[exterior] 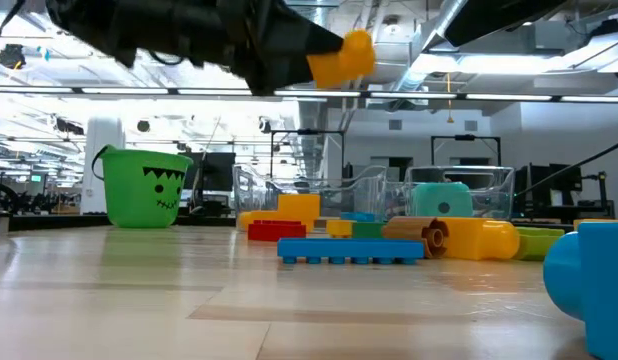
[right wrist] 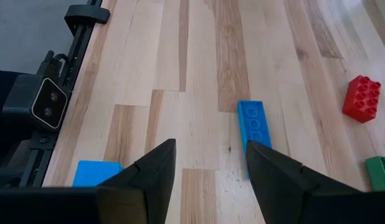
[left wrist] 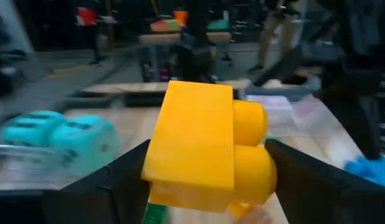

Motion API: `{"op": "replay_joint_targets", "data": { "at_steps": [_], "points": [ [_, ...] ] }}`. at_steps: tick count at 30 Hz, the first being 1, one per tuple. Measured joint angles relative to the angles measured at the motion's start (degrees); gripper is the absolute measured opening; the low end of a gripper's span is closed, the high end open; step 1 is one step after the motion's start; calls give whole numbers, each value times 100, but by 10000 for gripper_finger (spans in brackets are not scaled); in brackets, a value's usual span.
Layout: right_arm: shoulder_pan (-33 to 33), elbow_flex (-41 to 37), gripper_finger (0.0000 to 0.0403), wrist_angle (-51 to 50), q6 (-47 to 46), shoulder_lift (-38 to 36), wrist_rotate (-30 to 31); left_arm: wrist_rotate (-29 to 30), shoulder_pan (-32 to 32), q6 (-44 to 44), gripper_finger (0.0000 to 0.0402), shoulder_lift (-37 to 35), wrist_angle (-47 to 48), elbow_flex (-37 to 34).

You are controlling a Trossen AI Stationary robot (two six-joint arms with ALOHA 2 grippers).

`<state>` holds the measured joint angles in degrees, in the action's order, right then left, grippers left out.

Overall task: Pick & Place Toys
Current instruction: Put the yellow gamepiece into the left transparent bin

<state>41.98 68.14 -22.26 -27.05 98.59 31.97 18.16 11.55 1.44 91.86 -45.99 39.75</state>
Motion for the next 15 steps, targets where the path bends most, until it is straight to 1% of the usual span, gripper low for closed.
{"op": "replay_joint_targets", "data": {
  "at_steps": [3,8,15],
  "points": [
    [0,0,186,0,0,0,0,235,-203,260,273,-362,173,-2],
    [0,0,186,0,2,0,0,266,-844,285,282,-766,174,-2],
    [0,0,186,-26,2,0,0,264,-1839,101,276,-789,215,-2]
  ]
}}
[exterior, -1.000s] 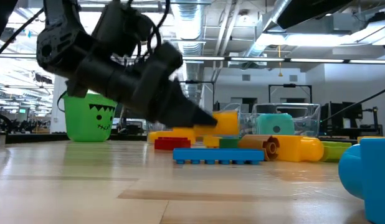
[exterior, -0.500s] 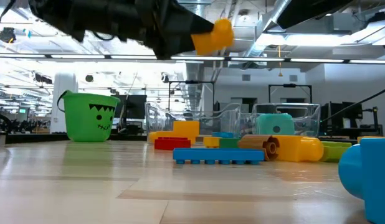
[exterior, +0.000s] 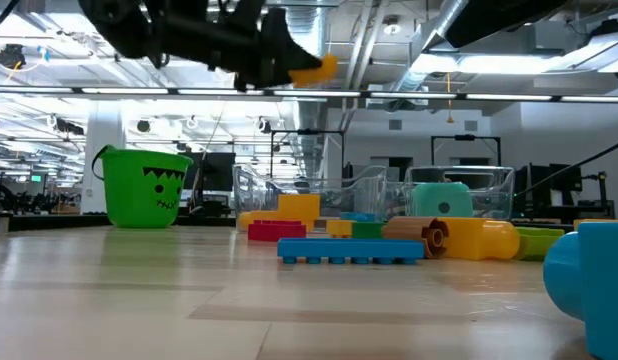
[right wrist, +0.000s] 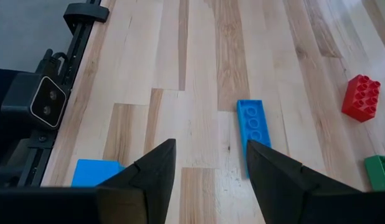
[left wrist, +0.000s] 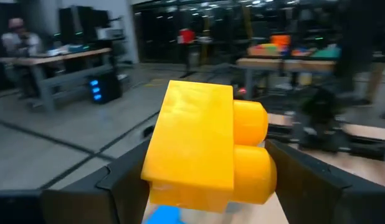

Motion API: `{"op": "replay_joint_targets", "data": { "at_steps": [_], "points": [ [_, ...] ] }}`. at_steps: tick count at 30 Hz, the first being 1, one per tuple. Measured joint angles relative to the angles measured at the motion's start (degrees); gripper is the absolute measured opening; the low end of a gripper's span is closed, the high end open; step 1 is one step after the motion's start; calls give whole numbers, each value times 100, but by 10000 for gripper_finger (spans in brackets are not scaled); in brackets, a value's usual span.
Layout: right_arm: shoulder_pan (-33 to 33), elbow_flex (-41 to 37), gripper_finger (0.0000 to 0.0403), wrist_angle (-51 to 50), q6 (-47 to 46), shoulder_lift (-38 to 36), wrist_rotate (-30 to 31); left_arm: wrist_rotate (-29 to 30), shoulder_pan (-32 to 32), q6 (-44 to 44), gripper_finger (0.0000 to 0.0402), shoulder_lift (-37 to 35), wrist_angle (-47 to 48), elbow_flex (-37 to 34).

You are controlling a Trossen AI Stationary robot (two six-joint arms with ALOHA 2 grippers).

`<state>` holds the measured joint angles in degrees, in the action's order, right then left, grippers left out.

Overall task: Pick & Place Toys
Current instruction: Put the yellow gamepiece into the left transparent bin

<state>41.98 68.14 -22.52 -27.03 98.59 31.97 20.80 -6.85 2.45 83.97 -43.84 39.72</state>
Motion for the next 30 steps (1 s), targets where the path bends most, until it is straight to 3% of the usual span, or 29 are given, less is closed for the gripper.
{"op": "replay_joint_targets", "data": {
  "at_steps": [12,30],
  "points": [
    [0,0,186,-39,0,0,0,-160,-988,-585,283,1015,130,-2],
    [0,0,186,-39,2,0,0,-156,-1220,-618,293,1254,148,-2]
  ]
}}
